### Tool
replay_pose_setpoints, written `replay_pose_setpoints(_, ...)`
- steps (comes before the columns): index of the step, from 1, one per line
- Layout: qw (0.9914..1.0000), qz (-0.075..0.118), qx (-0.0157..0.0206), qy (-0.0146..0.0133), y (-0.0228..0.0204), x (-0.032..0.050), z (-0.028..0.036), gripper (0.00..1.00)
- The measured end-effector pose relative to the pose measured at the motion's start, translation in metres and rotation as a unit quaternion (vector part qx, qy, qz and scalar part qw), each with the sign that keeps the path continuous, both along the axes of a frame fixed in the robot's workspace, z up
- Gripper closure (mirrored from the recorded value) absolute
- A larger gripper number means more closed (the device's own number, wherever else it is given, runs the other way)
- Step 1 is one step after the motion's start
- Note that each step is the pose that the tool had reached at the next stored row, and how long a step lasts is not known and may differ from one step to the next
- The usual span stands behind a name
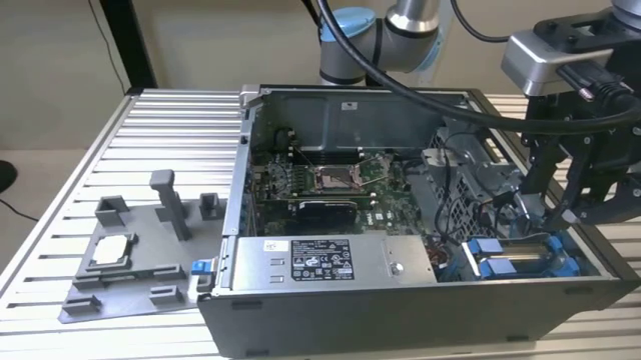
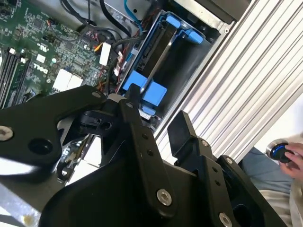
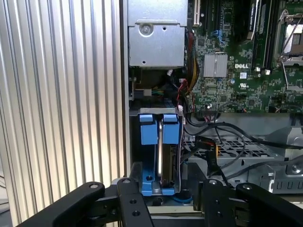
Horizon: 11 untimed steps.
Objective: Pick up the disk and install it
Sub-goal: 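Insert the first disk wire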
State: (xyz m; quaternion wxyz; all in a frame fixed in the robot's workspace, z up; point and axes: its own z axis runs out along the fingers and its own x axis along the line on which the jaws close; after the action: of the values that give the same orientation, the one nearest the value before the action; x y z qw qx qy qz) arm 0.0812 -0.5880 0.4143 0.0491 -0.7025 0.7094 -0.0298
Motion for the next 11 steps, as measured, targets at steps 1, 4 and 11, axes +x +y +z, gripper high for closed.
replay_pose_setpoints(1, 1.0, 0.0, -0.0001, 0.0, 0.0, 0.0, 0.0001, 0.0)
replay_pose_setpoints(4, 1.0, 0.0, -0.0001, 0.0, 0.0001, 0.0, 0.0, 0.0)
replay_pose_setpoints(11, 1.0, 0.0, -0.0001, 0.0, 0.0001, 0.0, -0.0004, 0.0)
